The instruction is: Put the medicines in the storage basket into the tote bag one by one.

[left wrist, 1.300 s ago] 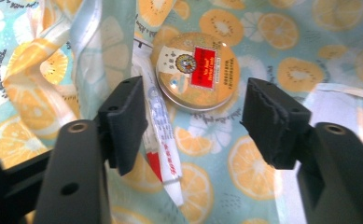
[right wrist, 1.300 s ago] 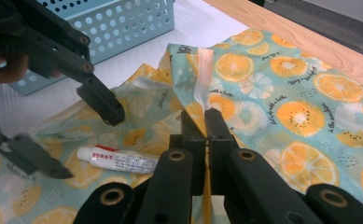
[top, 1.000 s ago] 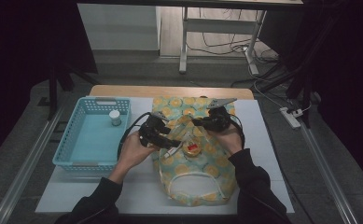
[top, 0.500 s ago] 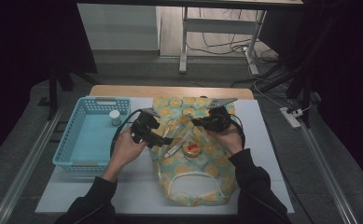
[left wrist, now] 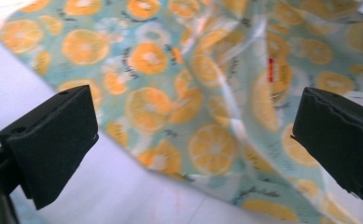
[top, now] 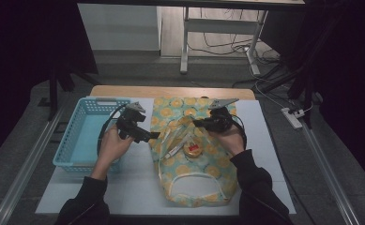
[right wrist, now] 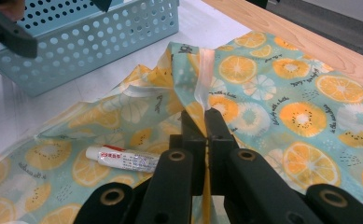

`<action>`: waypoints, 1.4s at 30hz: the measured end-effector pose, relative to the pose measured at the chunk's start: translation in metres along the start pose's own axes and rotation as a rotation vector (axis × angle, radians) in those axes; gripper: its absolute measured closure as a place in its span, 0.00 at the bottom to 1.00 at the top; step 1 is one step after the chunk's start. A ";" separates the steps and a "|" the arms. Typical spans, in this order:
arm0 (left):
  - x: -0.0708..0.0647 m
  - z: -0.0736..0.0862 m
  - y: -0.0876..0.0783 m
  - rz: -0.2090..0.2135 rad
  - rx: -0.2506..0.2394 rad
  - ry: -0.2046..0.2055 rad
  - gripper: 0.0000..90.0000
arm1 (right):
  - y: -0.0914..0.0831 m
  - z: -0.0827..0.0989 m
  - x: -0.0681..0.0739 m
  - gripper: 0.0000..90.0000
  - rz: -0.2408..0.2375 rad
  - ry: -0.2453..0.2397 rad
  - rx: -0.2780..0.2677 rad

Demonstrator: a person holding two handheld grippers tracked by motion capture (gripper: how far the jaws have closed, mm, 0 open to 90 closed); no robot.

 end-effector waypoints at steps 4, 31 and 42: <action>0.010 0.005 -0.006 -0.030 -0.009 -0.015 0.00 | 0.002 0.000 0.001 1.00 -0.002 -0.005 0.005; 0.069 0.048 -0.044 -0.189 -0.027 -0.171 0.02 | 0.004 0.002 0.001 1.00 -0.002 0.004 0.015; 0.098 0.064 -0.048 -0.236 0.009 -0.235 0.01 | 0.005 0.001 0.002 1.00 -0.005 0.009 0.013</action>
Point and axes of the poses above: each handheld gripper's, and its own axes: y roughly forward along the jaws, z roughly out of its underside, x roughly to its left, the point moved 8 cm from there along y, roughly forward along the jaws, and after that the axes turned 11 degrees about y, right-handed, at the moved point
